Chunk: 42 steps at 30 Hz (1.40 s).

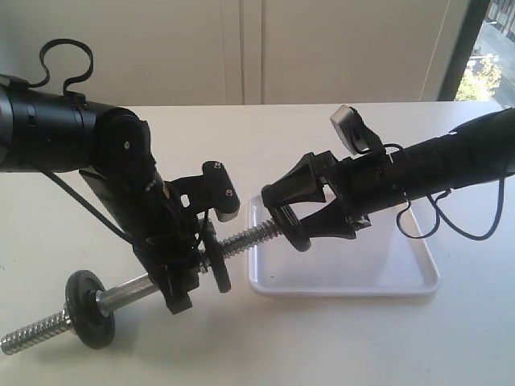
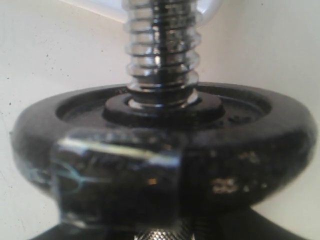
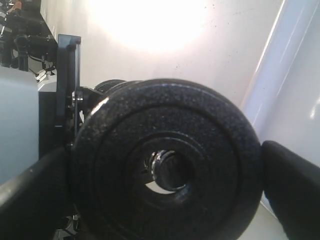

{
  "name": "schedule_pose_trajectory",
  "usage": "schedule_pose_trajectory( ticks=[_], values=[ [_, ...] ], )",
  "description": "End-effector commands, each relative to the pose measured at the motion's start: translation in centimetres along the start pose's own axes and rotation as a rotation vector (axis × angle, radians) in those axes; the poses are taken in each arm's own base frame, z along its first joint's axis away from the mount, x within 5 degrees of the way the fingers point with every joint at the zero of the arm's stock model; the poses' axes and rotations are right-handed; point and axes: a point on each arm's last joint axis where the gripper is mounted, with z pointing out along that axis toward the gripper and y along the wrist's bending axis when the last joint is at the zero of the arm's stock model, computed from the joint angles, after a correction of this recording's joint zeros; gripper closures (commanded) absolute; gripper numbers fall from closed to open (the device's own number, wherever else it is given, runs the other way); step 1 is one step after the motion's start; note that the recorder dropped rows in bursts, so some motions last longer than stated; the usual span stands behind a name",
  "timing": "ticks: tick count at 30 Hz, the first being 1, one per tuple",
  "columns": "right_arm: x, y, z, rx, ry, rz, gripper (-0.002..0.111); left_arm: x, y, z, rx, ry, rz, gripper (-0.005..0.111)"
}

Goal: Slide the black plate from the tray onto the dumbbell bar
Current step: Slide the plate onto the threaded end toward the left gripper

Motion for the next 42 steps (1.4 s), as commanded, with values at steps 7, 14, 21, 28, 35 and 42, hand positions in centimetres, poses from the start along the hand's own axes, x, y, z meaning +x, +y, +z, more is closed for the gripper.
schedule_pose_trajectory(
  ticks=[7, 14, 21, 28, 35, 42],
  values=[
    [-0.5, 1.1, -0.3, -0.085, -0.059, 0.009, 0.108, -0.9, -0.1, -3.1, -0.048, -0.121, -0.025, 0.107],
    [-0.6, 1.2, -0.2, -0.09, -0.066, 0.013, 0.108, -1.1, 0.0, -3.2, -0.057, -0.14, -0.032, 0.107],
    [-0.5, 1.6, 0.5, -0.101, -0.054, 0.008, 0.108, -1.4, 0.2, -3.2, -0.08, -0.171, -0.037, 0.107],
    [-0.1, 2.5, 1.9, -0.117, -0.014, -0.009, 0.108, -1.5, 0.2, -3.2, -0.08, -0.18, -0.042, 0.107],
    [-0.1, 2.8, 2.3, -0.133, -0.023, -0.004, 0.108, -1.5, 0.2, -3.2, -0.084, -0.184, -0.042, 0.107],
    [-1.0, 3.2, 2.0, -0.181, -0.115, 0.022, 0.108, -1.8, 0.5, -3.3, -0.109, -0.222, -0.086, 0.107]
  ],
)
